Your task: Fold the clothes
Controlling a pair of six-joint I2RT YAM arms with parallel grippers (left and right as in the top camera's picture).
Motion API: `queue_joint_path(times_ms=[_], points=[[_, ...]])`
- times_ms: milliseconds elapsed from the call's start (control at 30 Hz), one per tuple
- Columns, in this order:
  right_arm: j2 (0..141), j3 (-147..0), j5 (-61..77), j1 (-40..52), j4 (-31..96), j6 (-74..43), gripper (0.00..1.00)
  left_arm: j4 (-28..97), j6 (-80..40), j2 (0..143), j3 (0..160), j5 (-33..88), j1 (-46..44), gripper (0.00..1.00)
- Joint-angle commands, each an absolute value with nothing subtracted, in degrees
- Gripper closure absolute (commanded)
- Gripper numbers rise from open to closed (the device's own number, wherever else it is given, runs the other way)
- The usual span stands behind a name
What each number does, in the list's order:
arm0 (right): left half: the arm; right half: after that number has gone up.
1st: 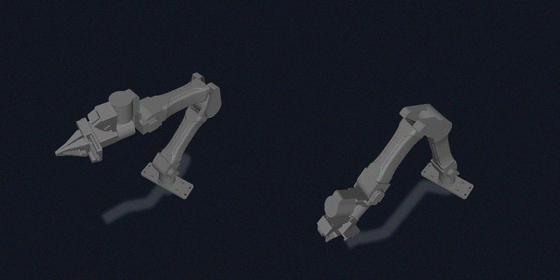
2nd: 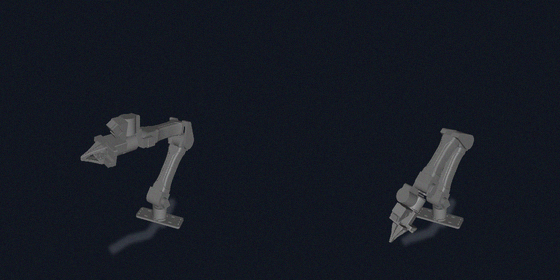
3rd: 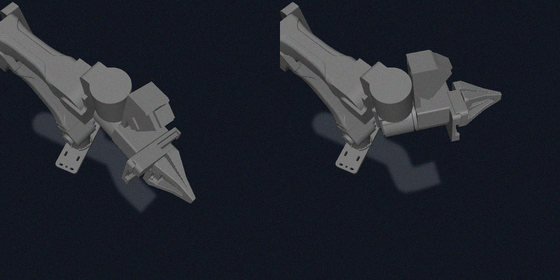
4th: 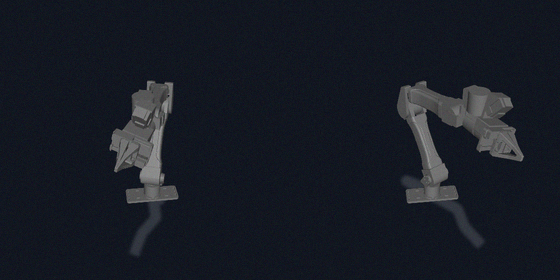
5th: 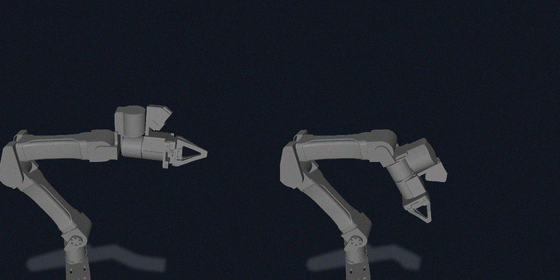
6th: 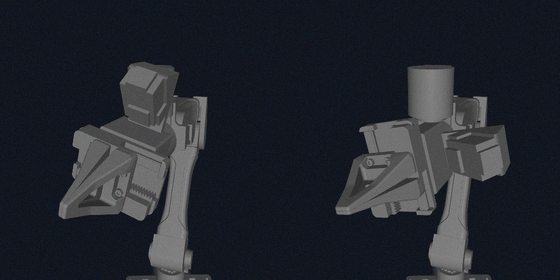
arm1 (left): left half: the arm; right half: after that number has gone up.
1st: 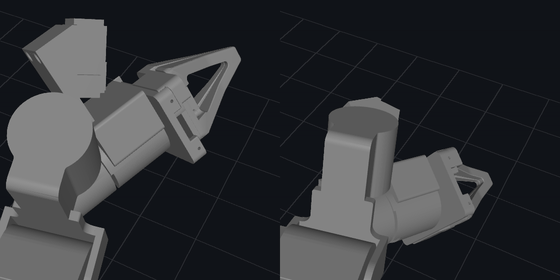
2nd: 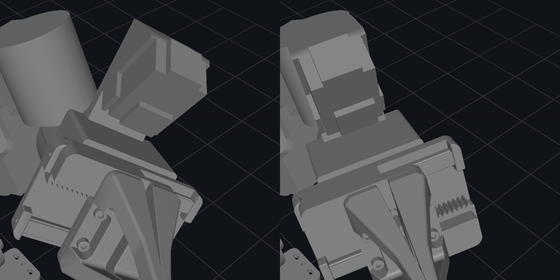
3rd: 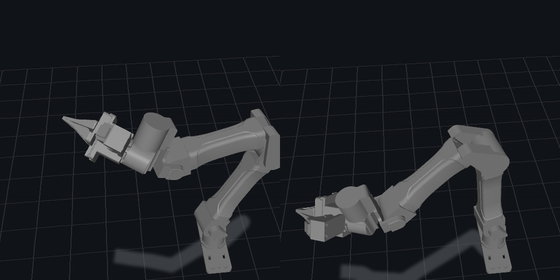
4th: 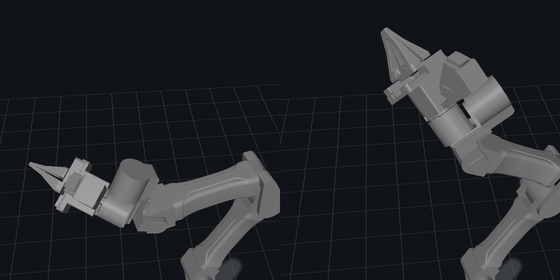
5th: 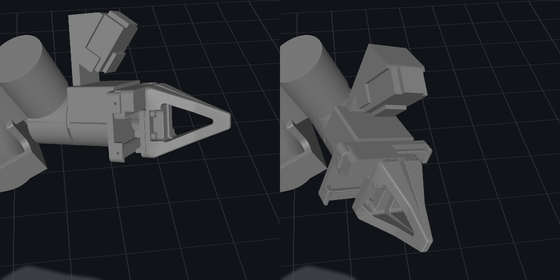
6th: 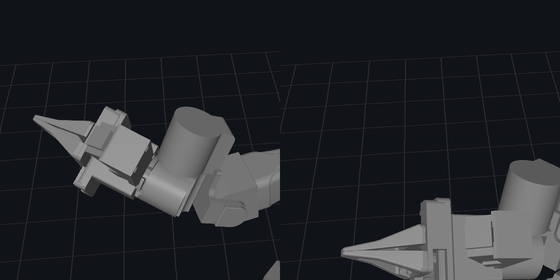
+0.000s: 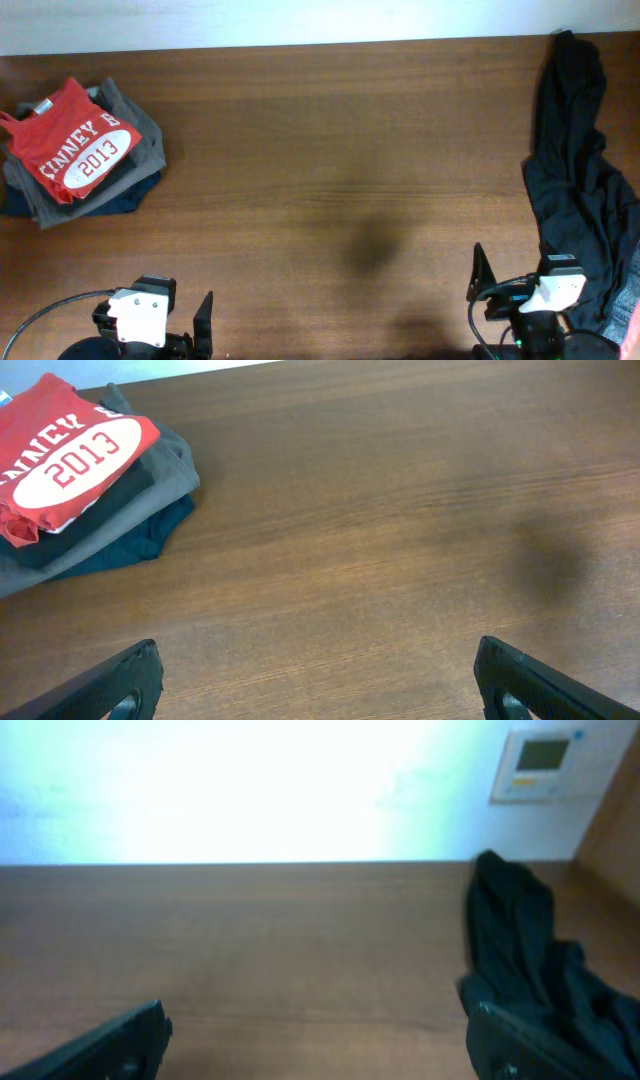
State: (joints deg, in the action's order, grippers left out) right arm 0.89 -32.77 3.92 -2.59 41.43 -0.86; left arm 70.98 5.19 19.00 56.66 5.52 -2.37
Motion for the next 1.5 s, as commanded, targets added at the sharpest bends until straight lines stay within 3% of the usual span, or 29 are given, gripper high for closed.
queue_joint_path(times_ms=[0,533,667,800,1467], points=[[0.21,-28.53,4.43,-1.76,37.17,-0.19,0.01,70.98,6.11,18.83,56.51,5.10,-2.63,0.01],[0.21,-0.69,3.81,-1.52,-10.17,2.81,0.01,70.98,6.11,18.83,56.51,5.10,-2.63,0.01],[0.21,-0.32,3.14,-1.56,-6.61,3.64,0.01,71.00,6.11,18.83,56.51,5.10,-2.63,0.01],[0.21,-0.34,2.76,-1.54,4.71,3.66,0.01,70.98,6.11,18.83,56.51,5.10,-2.63,0.01],[0.36,-0.32,2.48,-1.56,4.27,3.66,0.01,70.98,6.11,18.83,56.51,5.10,-2.63,0.01]])
